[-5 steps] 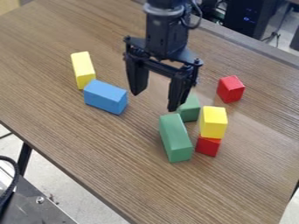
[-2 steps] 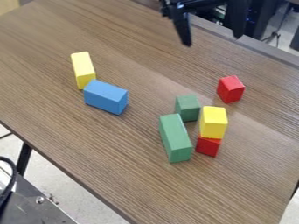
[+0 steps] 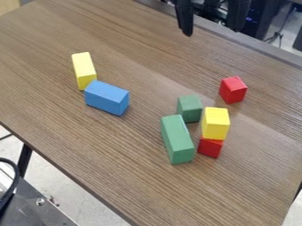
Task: Put the green figure on top of the yellow figure
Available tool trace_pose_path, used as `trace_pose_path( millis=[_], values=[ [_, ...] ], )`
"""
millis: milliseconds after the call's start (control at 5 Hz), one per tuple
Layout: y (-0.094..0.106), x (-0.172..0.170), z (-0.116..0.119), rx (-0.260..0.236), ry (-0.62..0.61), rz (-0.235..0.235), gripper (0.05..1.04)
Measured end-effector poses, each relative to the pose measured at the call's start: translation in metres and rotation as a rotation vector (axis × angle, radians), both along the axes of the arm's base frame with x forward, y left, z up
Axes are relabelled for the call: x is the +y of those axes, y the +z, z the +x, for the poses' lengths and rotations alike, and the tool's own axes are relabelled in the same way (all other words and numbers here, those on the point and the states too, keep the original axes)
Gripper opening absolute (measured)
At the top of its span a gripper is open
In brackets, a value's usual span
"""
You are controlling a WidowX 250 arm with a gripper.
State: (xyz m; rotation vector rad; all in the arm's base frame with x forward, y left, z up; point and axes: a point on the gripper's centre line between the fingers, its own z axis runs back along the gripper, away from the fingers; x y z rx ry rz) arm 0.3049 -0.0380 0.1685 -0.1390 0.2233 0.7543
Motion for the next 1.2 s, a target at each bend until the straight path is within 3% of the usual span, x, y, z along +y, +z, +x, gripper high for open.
trace_pose_path(
  millis=[200,400,600,1000,1200],
  values=[
    [-0.045,0.005,0.022,0.116,0.028,0.056,1.001],
    [-0.097,0.009,0.014,0.221,0.007,0.094,1.001],
    [-0.144,0.008,0.0,0.269,-0.031,0.079,0.999],
    [-0.153,0.004,-0.003,0.255,-0.046,0.086,0.952],
    [-0.154,0.0,-0.002,0.209,-0.078,0.047,0.674]
  ],
)
